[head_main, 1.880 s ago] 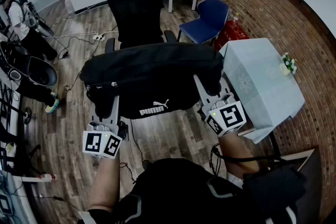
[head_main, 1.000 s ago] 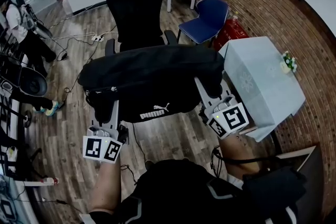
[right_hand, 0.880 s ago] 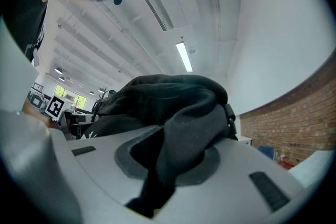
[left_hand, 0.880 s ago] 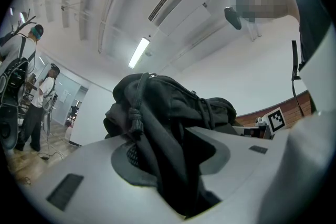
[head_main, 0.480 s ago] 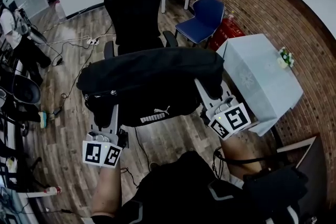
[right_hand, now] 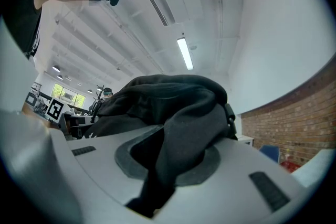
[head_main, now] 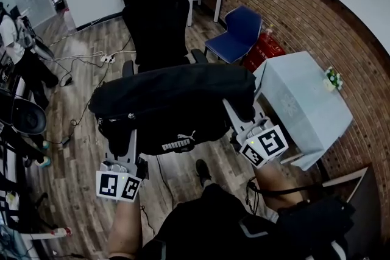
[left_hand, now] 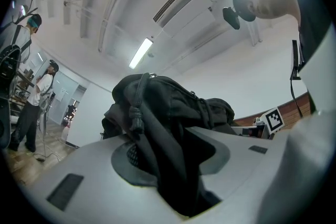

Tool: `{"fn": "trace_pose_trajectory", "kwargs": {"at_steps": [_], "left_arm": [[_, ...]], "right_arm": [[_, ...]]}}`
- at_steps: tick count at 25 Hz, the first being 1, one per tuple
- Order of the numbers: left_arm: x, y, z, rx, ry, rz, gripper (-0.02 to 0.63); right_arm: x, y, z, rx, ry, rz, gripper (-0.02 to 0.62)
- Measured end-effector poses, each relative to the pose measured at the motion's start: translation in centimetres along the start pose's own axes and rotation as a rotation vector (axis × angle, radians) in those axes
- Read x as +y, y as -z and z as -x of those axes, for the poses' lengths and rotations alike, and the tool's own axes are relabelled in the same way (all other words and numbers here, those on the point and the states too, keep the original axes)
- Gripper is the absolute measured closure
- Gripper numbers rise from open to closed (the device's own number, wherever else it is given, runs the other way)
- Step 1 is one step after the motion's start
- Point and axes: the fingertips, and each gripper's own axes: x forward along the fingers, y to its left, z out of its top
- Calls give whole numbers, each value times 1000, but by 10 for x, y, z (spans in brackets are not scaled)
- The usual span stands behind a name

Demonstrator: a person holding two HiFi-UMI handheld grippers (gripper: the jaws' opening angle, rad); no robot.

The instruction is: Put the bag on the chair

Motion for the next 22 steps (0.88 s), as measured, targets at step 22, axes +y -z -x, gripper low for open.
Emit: {"fn": "trace_pose_trajectory", "kwargs": {"at_steps": [22], "left_arm": [[51,51,-184,18,-57,-46,438]], "right_arm": [[-155,27,-155,-18,-94,-45,523]]}}
